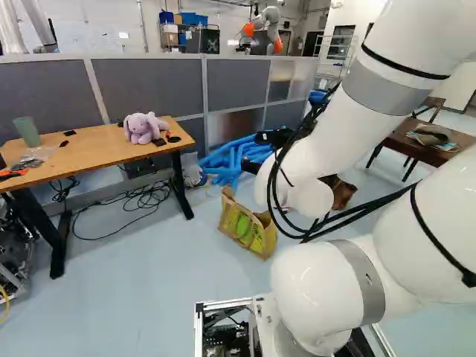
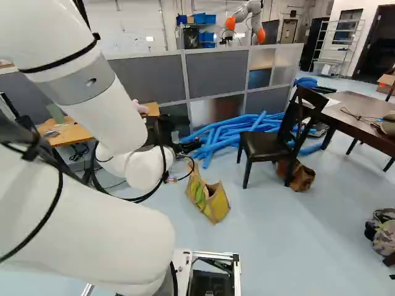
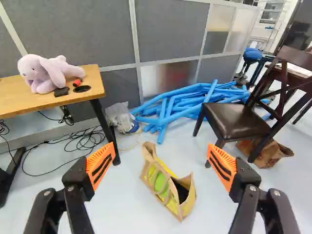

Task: Pick up the bag on the ground and place it on the table

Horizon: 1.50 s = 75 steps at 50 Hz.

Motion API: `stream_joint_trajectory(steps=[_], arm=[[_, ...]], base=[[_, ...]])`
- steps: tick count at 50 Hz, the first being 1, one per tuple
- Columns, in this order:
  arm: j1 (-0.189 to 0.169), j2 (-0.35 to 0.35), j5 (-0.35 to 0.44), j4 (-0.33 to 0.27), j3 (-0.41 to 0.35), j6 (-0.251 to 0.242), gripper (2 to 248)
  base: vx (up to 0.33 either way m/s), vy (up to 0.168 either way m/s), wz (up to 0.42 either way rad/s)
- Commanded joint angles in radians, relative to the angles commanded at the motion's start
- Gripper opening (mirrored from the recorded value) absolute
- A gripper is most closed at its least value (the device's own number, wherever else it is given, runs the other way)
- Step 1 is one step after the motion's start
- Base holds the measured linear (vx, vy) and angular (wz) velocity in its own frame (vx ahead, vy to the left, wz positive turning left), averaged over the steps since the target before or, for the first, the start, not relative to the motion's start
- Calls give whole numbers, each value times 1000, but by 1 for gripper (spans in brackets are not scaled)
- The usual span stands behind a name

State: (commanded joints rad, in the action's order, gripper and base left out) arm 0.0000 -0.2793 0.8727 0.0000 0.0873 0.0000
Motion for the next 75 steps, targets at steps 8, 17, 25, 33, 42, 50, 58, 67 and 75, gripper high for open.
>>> stream_joint_trajectory(steps=[8, 17, 25, 33, 42, 50, 58, 67, 75], arm=[[0, 0, 0, 0, 0, 0, 247], [0, 0, 0, 0, 0, 0, 247], [0, 0, 0, 0, 0, 0, 247], [0, 0, 0, 0, 0, 0, 247], [0, 13, 0, 0, 11, 0, 247], [0, 32, 0, 0, 27, 0, 247], [0, 63, -4, 0, 54, 0, 247], [-4, 114, -25, 0, 98, 0, 247], [-10, 181, -48, 0, 144, 0, 247]], base=[[260, 1, -31], [249, 0, -36], [197, -2, -34], [117, 3, -19], [48, -3, -8], [-3, 0, 1], [0, 0, 0], [0, 0, 0], [0, 0, 0]])
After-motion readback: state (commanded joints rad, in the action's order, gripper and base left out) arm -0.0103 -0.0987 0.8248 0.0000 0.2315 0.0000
